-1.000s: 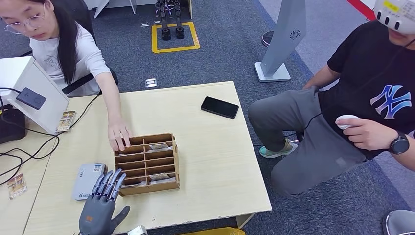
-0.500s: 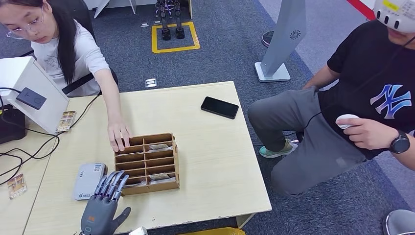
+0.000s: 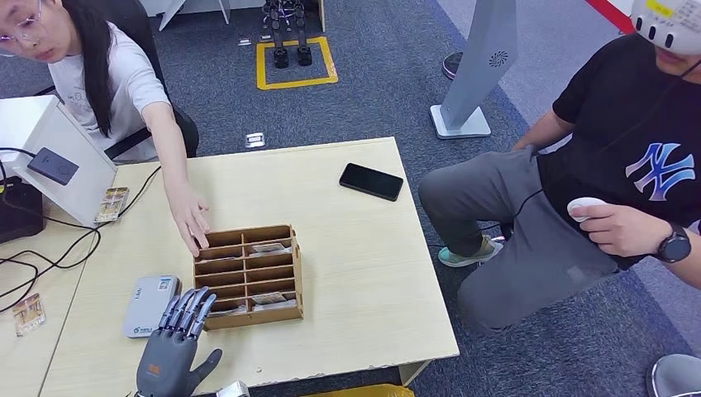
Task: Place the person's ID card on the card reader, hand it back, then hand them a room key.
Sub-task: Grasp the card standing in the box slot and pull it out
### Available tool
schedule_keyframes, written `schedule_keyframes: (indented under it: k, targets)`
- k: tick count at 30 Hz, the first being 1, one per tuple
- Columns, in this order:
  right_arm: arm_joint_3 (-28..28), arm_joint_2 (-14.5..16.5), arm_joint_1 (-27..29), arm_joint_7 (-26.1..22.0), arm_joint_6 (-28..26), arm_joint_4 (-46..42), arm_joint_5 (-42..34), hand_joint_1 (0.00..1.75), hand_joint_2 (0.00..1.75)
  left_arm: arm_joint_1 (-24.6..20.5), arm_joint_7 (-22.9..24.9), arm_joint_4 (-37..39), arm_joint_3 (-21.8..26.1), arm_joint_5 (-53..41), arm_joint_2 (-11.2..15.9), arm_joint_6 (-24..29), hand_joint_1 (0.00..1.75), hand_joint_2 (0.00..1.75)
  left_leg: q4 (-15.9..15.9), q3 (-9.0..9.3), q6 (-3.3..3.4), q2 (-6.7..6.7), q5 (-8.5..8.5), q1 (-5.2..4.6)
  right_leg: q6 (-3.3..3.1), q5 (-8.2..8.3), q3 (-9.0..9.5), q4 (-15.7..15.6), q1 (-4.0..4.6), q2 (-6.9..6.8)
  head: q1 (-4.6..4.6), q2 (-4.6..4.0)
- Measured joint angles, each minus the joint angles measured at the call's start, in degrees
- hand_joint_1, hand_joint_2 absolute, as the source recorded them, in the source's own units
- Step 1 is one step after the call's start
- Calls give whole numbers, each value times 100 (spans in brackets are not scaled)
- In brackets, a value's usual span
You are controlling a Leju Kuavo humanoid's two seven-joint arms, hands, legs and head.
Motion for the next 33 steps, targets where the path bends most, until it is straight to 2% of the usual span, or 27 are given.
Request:
schedule_keyframes:
  k: [4, 8, 18, 22, 33]
  targets:
    - [-14, 2, 0, 0, 4, 0, 3, 0, 0, -37, 46, 32, -88, 37, 48, 0, 0, 175, 0, 0, 0, 0, 0, 0, 0, 0, 0, 0, 0, 0, 0, 0]
    - [-49, 10, -1, 0, 3, 0, 8, 0, 0, -71, 116, 70, -166, 102, 131, 0, 161, 175, 0, 0, 0, 0, 0, 0, 0, 0, 0, 1, 0, 0, -1, 0]
    - [-98, 39, -4, 0, -6, 0, 14, 0, 0, -163, 137, 130, -389, 360, 279, 0, 162, 175, 0, 0, 0, 0, 0, 0, 0, 0, 2, 1, 0, 0, 0, 0]
    - [-98, 45, -3, 0, -5, 0, 14, 0, 0, -204, 178, 130, -415, 384, 297, 2, 175, 175, 0, 2, 0, 0, 0, 0, 0, 0, 2, 1, 0, 2, 0, 0]
    - [-102, 48, -4, 0, 13, 0, 22, 0, 0, -204, 304, 192, -517, 566, 399, 19, 175, 175, 0, 2, 0, 0, 0, 1, 0, 0, 2, 2, 0, 2, 0, 0]
